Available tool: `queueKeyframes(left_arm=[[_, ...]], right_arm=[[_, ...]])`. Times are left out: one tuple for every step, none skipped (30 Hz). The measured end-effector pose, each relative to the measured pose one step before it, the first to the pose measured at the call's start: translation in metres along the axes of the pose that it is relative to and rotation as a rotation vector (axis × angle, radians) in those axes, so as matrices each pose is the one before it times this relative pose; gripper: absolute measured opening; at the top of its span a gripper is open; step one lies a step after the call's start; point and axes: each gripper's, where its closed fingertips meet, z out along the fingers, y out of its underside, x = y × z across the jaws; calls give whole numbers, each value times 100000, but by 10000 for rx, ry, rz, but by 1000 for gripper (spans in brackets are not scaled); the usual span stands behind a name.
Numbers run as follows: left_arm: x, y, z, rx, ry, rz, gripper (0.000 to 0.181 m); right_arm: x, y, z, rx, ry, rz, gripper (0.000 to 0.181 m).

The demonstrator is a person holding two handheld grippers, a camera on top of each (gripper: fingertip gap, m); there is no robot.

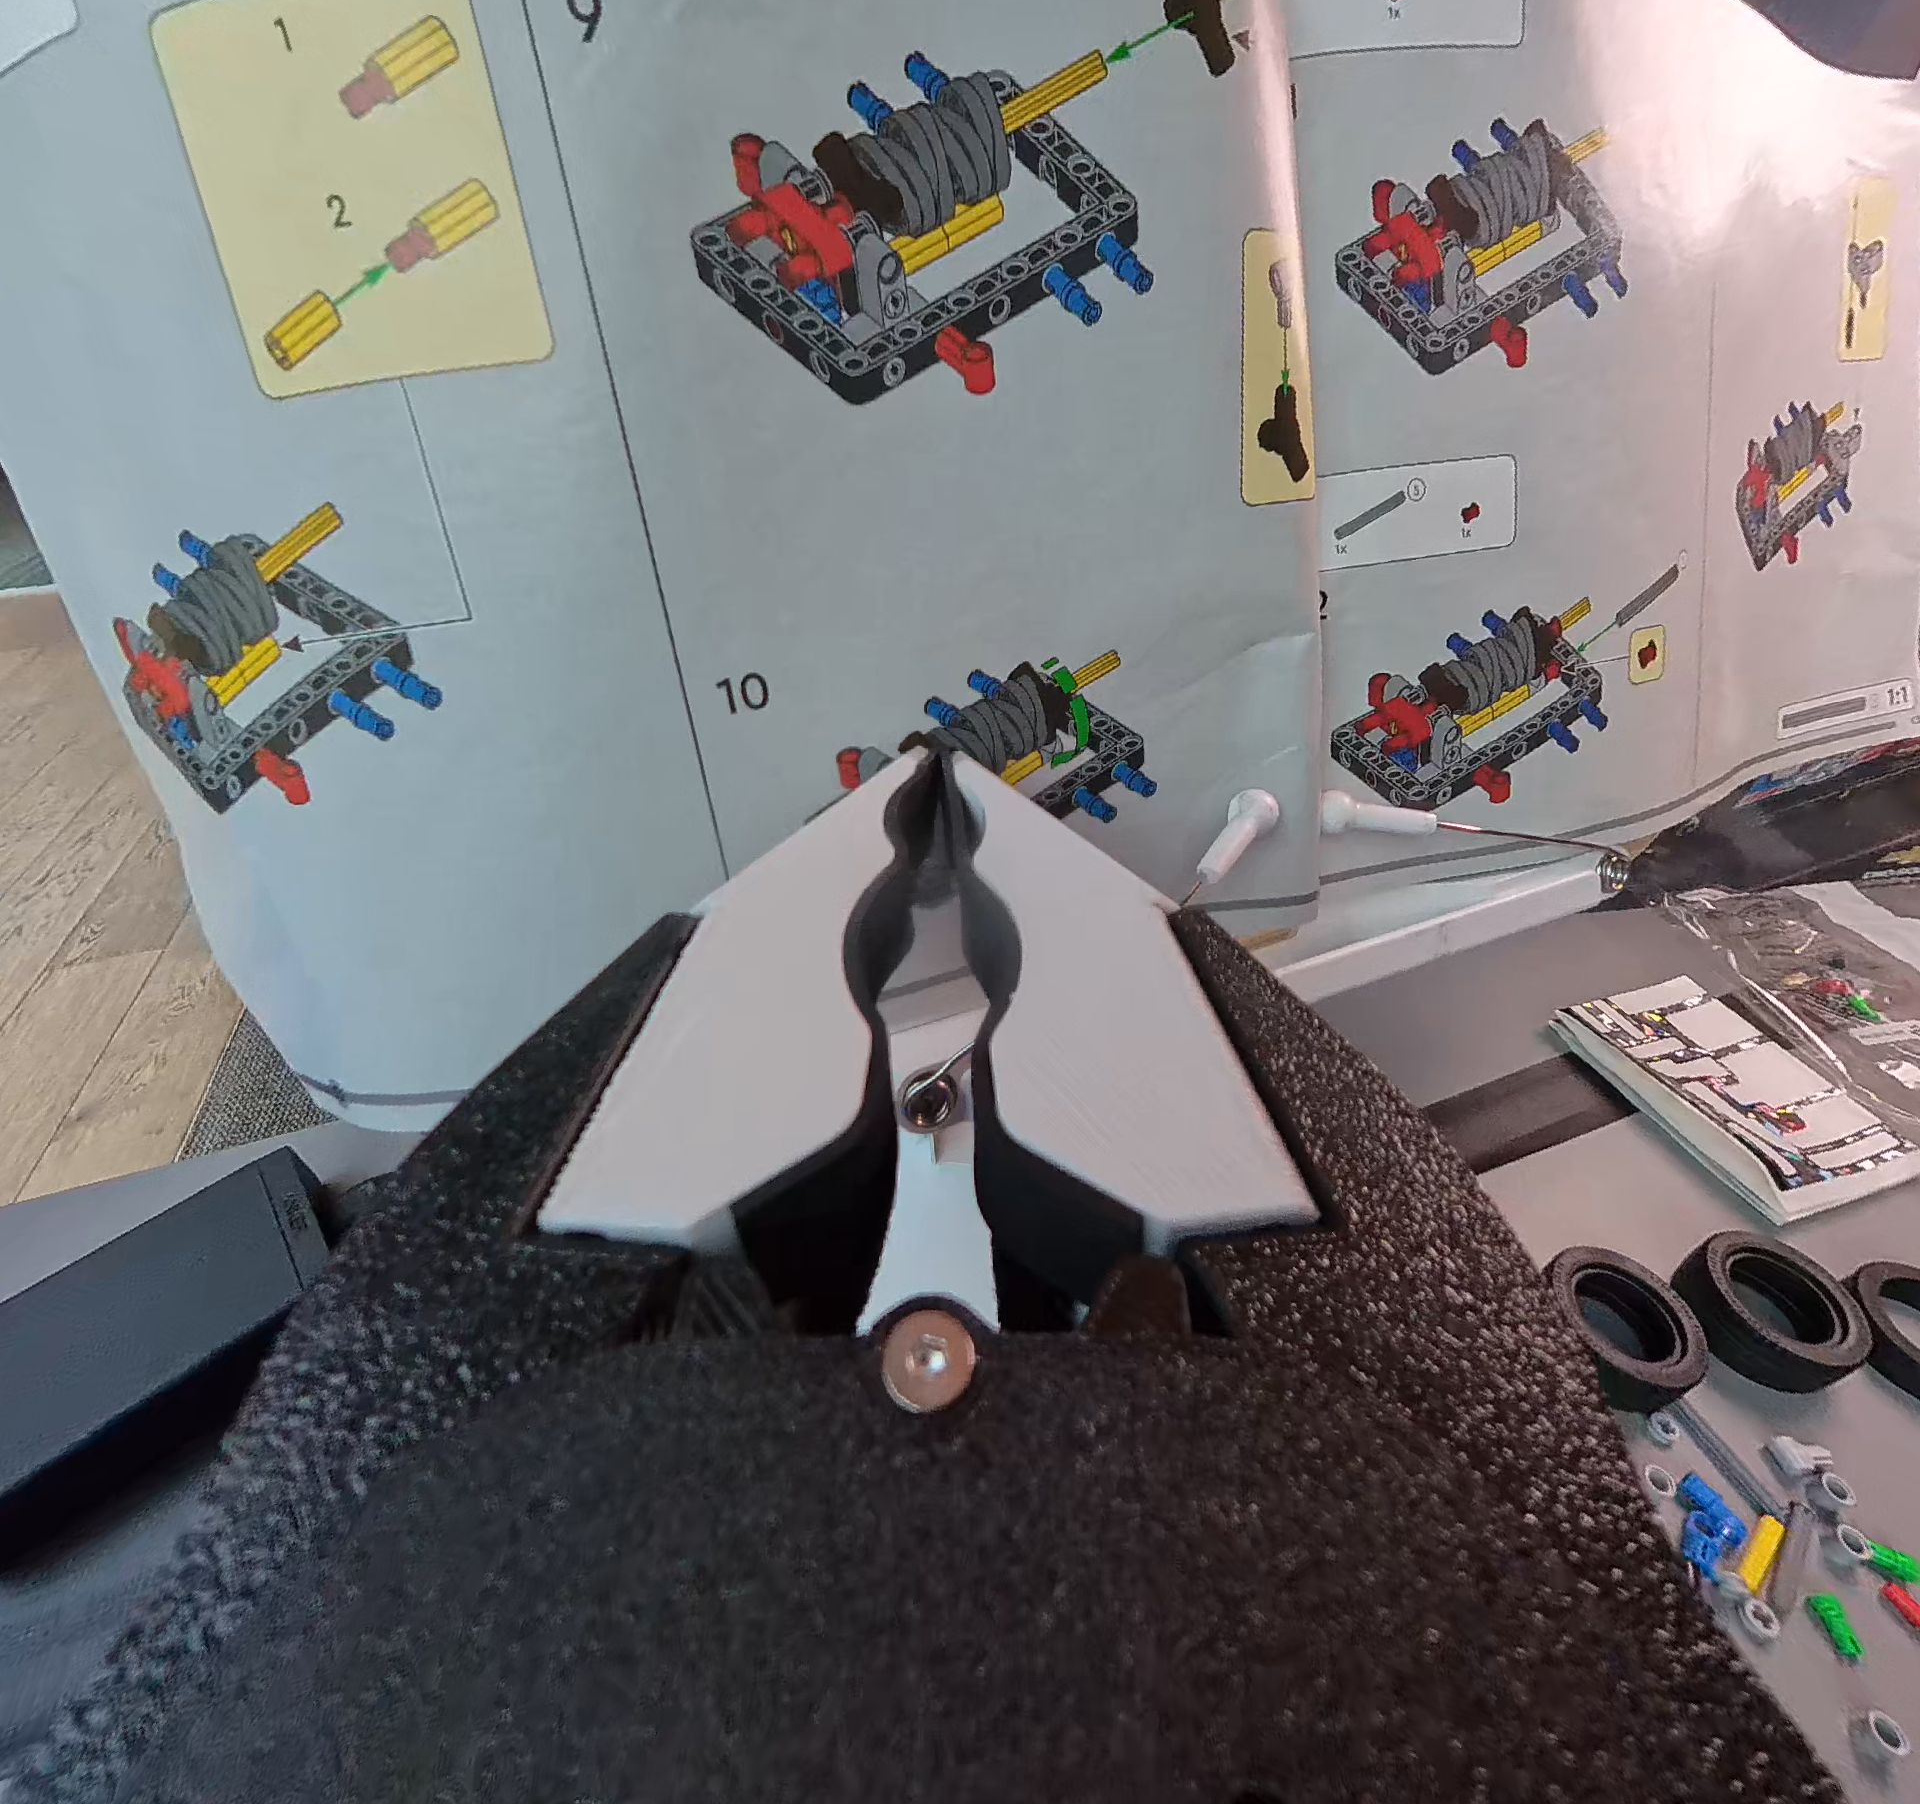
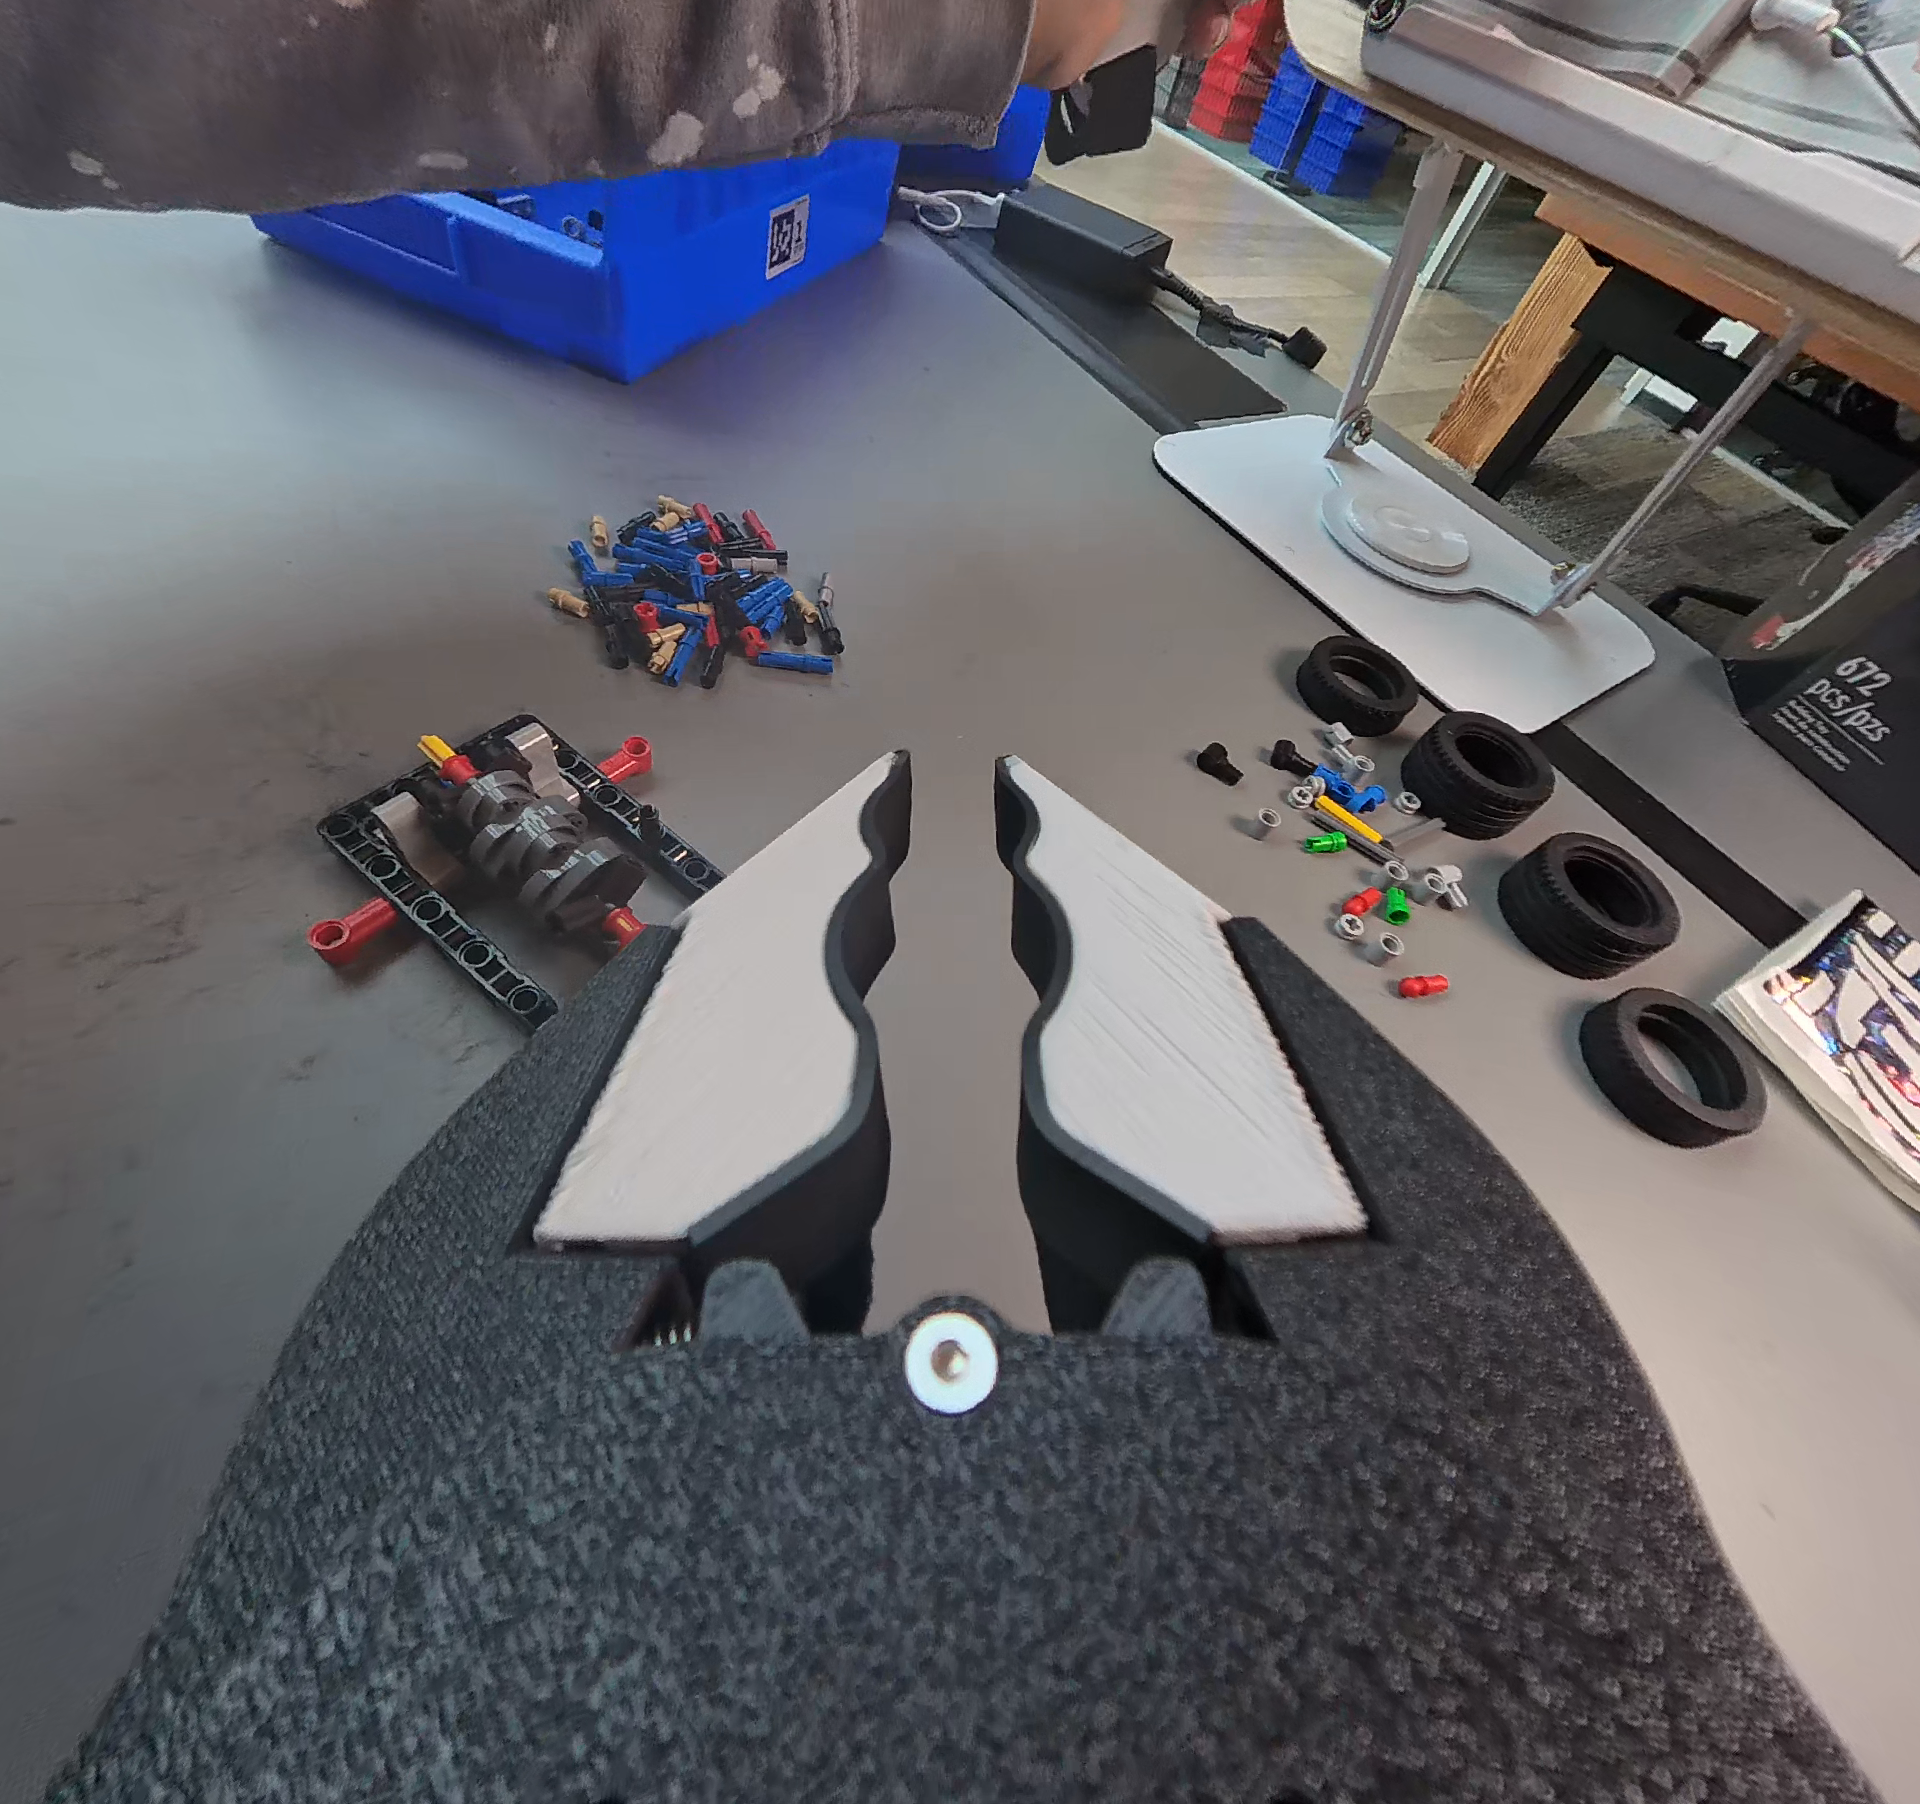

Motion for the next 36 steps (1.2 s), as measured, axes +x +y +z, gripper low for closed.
queueKeyframes(left_arm=[[-51,159,-55,-26,-4,11,0],[-34,128,-58,-25,-2,7,0],[-25,100,-53,-19,8,-1,0],[-33,88,-62,-17,6,4,0],[-35,47,-79,-8,3,10,0],[32,-19,-129,14,31,-16,0],[191,-101,-242,50,101,-75,1],[492,-203,-392,85,243,-181,2],[976,-333,-576,142,474,-328,3],[1432,-492,-787,245,691,-426,5],[1730,-552,-922,272,767,-432,9],[1869,-345,-935,132,730,-356,13],[2011,-11,-910,-61,729,-178,16],[2117,271,-918,-174,737,3,20],[2085,499,-923,-223,680,112,23],[2046,806,-937,-319,620,195,26],[1968,1117,-885,-430,551,246,28],[1879,1429,-814,-533,494,246,30],[1914,1830,-720,-681,520,180,31],[1953,2122,-565,-773,552,55,31],[1903,2229,-339,-735,520,-52,34],[1838,2253,-87,-671,482,-103,37],[1776,2209,190,-635,459,-125,38],[1670,2069,477,-598,425,-141,41],[1531,1854,702,-542,378,-107,43],[1290,1605,893,-505,295,-6,45],[917,1376,1009,-486,146,93,48],[495,1116,1059,-466,-5,171,49],[188,782,1028,-396,-94,214,51],[60,527,908,-336,-75,193,52],[1,420,739,-363,-29,146,53],[-110,393,567,-375,-68,162,53],[-245,385,410,-326,-144,216,49],[-103,328,310,-224,-46,245,39],[245,43,154,-19,198,209,36],[369,-55,18,74,282,174,35]], right_arm=[[-45,31,35,-15,-14,-2,15],[-38,16,27,-8,-12,-6,16],[-26,27,23,-6,-7,-2,16],[-30,12,23,-1,-7,9,16],[-22,16,25,-2,-12,13,16],[-23,25,13,-6,-15,10,16],[-5,13,3,-1,-7,4,15],[12,5,-21,7,-1,10,16],[14,-3,-20,9,-10,36,16],[-12,0,-41,15,-43,93,16],[-67,-44,-37,37,-113,169,16],[-115,-144,-43,114,-167,264,16],[-68,-233,-61,169,-174,332,17],[-61,-201,-74,131,-179,322,17],[-68,-53,-76,45,-186,274,19],[-127,61,-92,-24,-196,204,21],[-25,-82,-146,81,-112,154,21],[-18,-249,-204,178,-95,145,20],[-84,-236,-215,136,-144,123,20],[-140,-80,-196,17,-179,58,20],[-284,174,-144,-132,-251,-41,20],[-404,423,-83,-260,-284,-154,20],[-676,650,15,-385,-381,-258,20],[-941,837,153,-506,-471,-337,20],[-870,892,319,-548,-331,-403,20],[-745,951,456,-620,-202,-451,20],[-688,834,516,-570,-153,-428,20],[-535,397,495,-330,-80,-326,21],[-446,75,398,-136,-93,-192,21],[-360,-3,304,-89,-117,-97,22],[-182,13,211,-79,-53,-71,22],[-21,70,169,-96,32,-79,23],[52,-22,74,-18,86,-97,23],[-106,-12,33,-23,-22,-84,24],[-155,-6,37,-16,-53,-39,24],[-218,-16,48,-4,-84,-45,25]])
